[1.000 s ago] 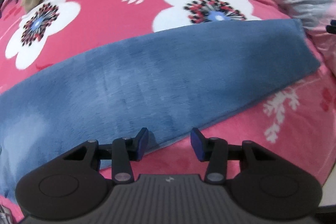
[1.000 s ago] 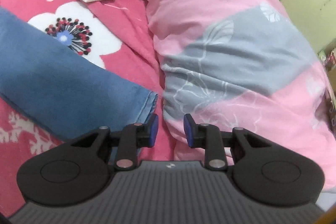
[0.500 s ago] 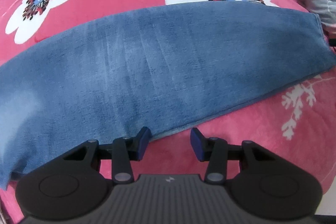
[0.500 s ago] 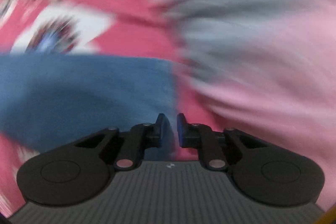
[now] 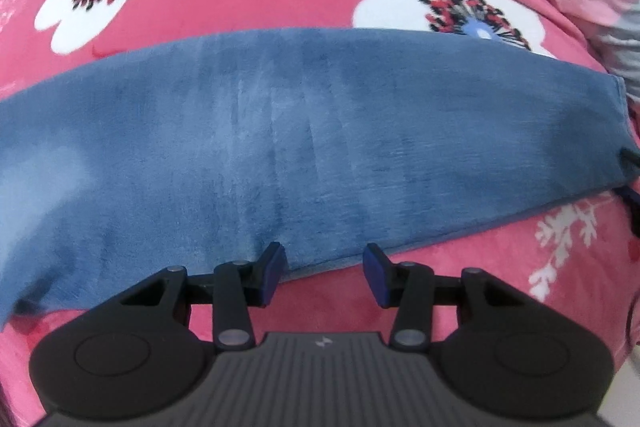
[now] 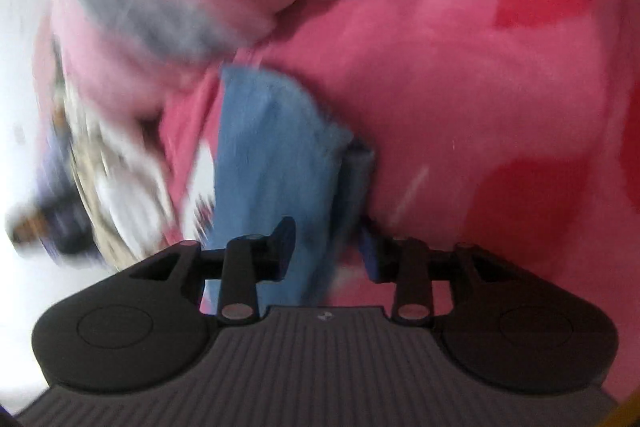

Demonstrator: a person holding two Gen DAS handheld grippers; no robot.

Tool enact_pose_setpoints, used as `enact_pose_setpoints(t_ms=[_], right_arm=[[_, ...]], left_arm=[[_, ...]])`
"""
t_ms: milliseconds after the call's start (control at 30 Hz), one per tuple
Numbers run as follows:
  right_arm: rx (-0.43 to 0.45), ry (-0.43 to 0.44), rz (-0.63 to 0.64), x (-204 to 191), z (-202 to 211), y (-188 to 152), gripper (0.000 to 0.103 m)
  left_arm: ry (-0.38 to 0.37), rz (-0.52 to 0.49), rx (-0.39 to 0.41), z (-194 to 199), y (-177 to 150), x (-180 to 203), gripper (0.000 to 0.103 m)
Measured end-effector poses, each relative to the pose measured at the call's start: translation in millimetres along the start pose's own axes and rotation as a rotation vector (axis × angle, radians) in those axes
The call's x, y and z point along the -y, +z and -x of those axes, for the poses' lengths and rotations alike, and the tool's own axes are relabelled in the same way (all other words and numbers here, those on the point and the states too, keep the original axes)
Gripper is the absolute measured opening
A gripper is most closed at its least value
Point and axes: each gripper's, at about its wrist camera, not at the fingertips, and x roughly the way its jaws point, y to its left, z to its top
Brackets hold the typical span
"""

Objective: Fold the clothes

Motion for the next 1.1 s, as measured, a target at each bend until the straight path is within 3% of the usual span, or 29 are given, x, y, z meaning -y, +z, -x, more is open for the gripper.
enact_pose_setpoints(t_ms=[233, 333, 367, 400, 433, 567, 667, 800, 1000, 1100], right_arm=[[0.055, 0.103, -0.139, 19, -1, -16, 0.035], [0.068, 0.11, -0.121, 7, -15, -10, 0.036], [0.065, 0.104, -0.086, -2, -21, -8, 0.033], [0.057, 0.092, -0.049, -12, -27, -8, 0.017], [0.045, 0.079, -0.028, -19, -31, -8, 0.008], [0.039, 0.105, 0.015, -49, -29, -17, 0.006], [-0.007, 0.166, 0.077, -82, -22, -31, 0.005], [-0.12, 0.264, 0.219, -144, -25, -62, 0.005], [-0.335, 0.43, 0.402, -226, -50, -140, 0.005], [-0.419, 0.477, 0.44, -256, -66, -184, 0.005]], left_arm=[[-0.007, 0.002, 0.007, -4, -4, 0, 0.048], [-0.018, 0.002, 0.012, -4, -6, -2, 0.048], [-0.022, 0.003, 0.015, -4, -7, -3, 0.048], [-0.024, 0.004, 0.017, -4, -8, -3, 0.048], [-0.026, 0.006, 0.019, -3, -9, -2, 0.048], [-0.046, 0.043, 0.048, 7, -12, -10, 0.045], [-0.063, 0.137, 0.098, 19, -15, -33, 0.046], [-0.083, 0.298, 0.107, 11, -25, -74, 0.043], [-0.16, 0.327, 0.149, 11, -35, -90, 0.043], [-0.182, 0.409, 0.231, 33, -44, -113, 0.043]])
